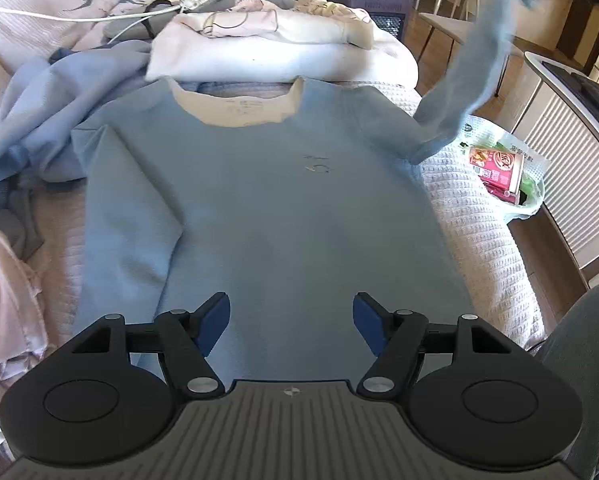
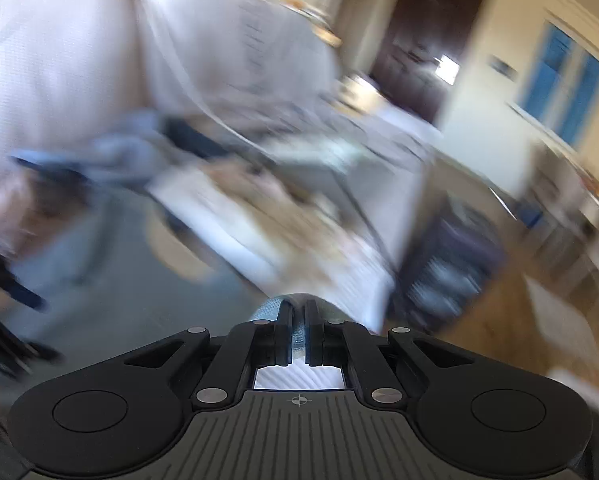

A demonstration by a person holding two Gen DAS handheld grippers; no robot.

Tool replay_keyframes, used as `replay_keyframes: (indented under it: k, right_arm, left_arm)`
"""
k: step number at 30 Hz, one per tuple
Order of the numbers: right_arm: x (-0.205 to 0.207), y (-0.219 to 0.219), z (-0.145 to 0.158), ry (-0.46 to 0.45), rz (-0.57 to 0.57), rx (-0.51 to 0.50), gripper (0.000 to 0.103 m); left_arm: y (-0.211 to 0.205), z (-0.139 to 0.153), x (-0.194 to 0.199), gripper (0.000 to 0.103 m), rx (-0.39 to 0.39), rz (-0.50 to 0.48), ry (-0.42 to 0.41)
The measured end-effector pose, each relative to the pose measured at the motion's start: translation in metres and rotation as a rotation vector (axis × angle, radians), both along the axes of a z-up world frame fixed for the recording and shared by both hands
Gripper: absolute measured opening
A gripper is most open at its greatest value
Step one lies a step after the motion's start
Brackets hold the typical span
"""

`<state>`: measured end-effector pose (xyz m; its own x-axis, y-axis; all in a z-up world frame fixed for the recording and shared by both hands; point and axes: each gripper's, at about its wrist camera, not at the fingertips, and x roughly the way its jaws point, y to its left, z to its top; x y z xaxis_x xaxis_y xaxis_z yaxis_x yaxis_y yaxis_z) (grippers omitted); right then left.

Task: Fold clothes
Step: 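Open both grippers and release the flattened blue sweatshirt, then grasp a sweatshirt sleeve with the right gripper and fold it across the body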

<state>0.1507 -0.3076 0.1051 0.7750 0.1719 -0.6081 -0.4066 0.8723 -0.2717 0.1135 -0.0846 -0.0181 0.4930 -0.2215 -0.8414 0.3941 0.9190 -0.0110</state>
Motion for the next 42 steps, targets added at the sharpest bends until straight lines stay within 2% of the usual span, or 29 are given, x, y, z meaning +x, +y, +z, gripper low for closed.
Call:
replay_keyframes:
  k: [3, 5, 6, 8, 11, 13, 14, 16, 19, 23, 25, 29, 32, 35, 39, 42]
  right_arm:
    - [0.009, 0.057, -0.002, 0.022, 0.158, 0.038, 0.006]
    - [0.015, 0.095, -0.020, 0.071, 0.245, 0.051, 0.006]
    - [0.018, 0.114, -0.029, 0.096, 0.289, 0.058, 0.010]
    - [0.022, 0.145, -0.049, 0.167, 0.362, 0.066, 0.012]
    - [0.018, 0.177, -0.070, 0.214, 0.434, 0.037, 0.015]
    - [0.015, 0.181, -0.075, 0.221, 0.456, 0.020, 0.015]
    - [0.014, 0.181, -0.075, 0.227, 0.452, 0.021, 0.015]
    - [0.019, 0.169, -0.069, 0.239, 0.409, 0.068, 0.026]
    - [0.027, 0.134, -0.054, 0.221, 0.309, 0.120, 0.035]
    - [0.035, 0.082, -0.046, 0.212, 0.153, 0.103, 0.036]
    - [0.037, 0.061, -0.054, 0.255, 0.094, 0.088, 0.036]
    - [0.031, 0.042, -0.083, 0.318, 0.068, 0.026, 0.036]
    - [0.028, 0.035, -0.107, 0.368, 0.068, 0.011, 0.036]
    - [0.030, 0.040, -0.128, 0.396, 0.081, -0.021, 0.036]
    - [0.040, 0.048, -0.148, 0.385, 0.090, -0.042, 0.036]
    - [0.051, 0.045, -0.150, 0.395, 0.075, 0.037, 0.035]
  left_arm:
    - [0.010, 0.001, -0.004, 0.066, -0.023, 0.030, 0.004]
    - [0.017, 0.001, -0.007, 0.066, -0.035, 0.056, 0.004]
    - [0.020, 0.001, -0.009, 0.066, -0.040, 0.067, 0.008]
    - [0.028, 0.000, -0.014, 0.066, -0.053, 0.087, 0.017]
    - [0.038, -0.004, -0.019, 0.066, -0.070, 0.107, 0.035]
    - [0.043, -0.007, -0.019, 0.067, -0.077, 0.116, 0.047]
    - [0.043, -0.010, -0.019, 0.067, -0.083, 0.105, 0.049]
    - [0.038, -0.012, -0.018, 0.067, -0.089, 0.074, 0.038]
    - [0.032, -0.016, -0.010, 0.070, -0.099, 0.075, 0.036]
    - [0.036, -0.025, 0.006, 0.070, -0.103, 0.123, 0.038]
    - [0.041, -0.027, 0.013, 0.069, -0.098, 0.158, 0.029]
    - [0.055, -0.023, 0.028, 0.069, -0.125, 0.214, -0.019]
    - [0.050, -0.016, 0.045, 0.069, -0.119, 0.170, -0.059]
    - [0.028, -0.004, 0.063, 0.069, -0.137, 0.061, -0.092]
    - [-0.014, 0.009, 0.089, 0.072, -0.148, -0.066, -0.093]
    - [-0.048, 0.012, 0.105, 0.074, -0.156, -0.134, -0.098]
